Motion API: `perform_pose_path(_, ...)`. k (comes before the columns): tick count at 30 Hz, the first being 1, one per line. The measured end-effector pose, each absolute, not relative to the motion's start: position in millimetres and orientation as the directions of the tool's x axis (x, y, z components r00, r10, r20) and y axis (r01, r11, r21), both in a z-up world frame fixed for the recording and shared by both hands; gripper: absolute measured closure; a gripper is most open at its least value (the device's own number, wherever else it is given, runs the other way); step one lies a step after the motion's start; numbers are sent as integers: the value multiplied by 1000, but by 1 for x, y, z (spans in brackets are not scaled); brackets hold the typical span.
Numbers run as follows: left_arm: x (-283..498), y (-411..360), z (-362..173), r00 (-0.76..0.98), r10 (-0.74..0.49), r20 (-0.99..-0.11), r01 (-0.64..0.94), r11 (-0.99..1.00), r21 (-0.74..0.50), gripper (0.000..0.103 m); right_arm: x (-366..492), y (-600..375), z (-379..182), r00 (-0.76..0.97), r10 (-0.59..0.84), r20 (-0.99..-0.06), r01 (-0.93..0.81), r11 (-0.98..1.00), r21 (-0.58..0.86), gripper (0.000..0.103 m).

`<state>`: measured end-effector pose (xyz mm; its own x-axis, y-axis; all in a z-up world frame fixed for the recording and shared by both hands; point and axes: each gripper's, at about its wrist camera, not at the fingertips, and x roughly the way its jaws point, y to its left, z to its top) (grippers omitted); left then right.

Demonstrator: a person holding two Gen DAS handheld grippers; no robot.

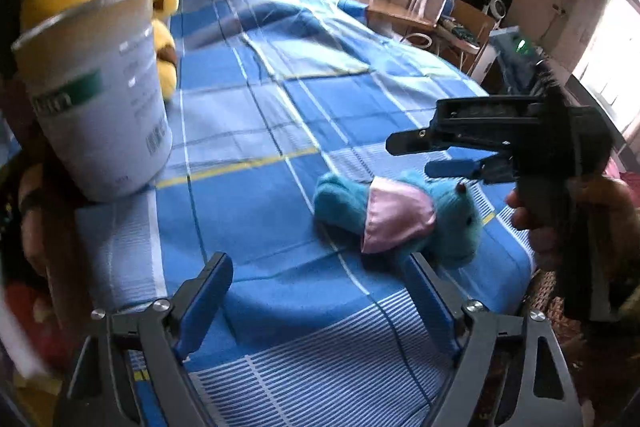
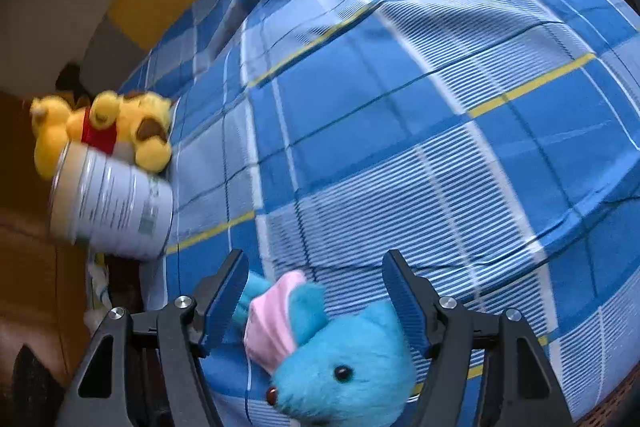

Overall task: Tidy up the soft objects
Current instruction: 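Grasp the blue plush mouse with pink hood with the right gripper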

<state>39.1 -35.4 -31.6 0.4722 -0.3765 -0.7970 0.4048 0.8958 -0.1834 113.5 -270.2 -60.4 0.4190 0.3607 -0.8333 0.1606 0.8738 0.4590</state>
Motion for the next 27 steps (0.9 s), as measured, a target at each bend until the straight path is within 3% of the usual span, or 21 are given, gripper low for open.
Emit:
perform_pose_path(11,36,-18,-49,451,-354,-819,378,907,-184,16,100,-220,-48,338,263,-904,-98,965,244,32)
perform_pose_path(15,41,-27,-51,424,-401,-812,373,894,-247,17,100,-246,-51,357,314,-880,52,934,354,32)
perform_pose_path(20,44,-49,-51,353,-519,-778,398,836,-378,17,101,-268,-67,332,272,-903,192,918,347,32)
perform_pose_path(23,45,-64,-51,312,-570,-760,405,804,-437,17,99,-270,-72,292,381,-877,183,878,442,32)
perform_pose_path(27,40,-76,-53,300,-570,-765,431,796,-425,17,94,-261,-80,238,436,-868,157,865,477,30)
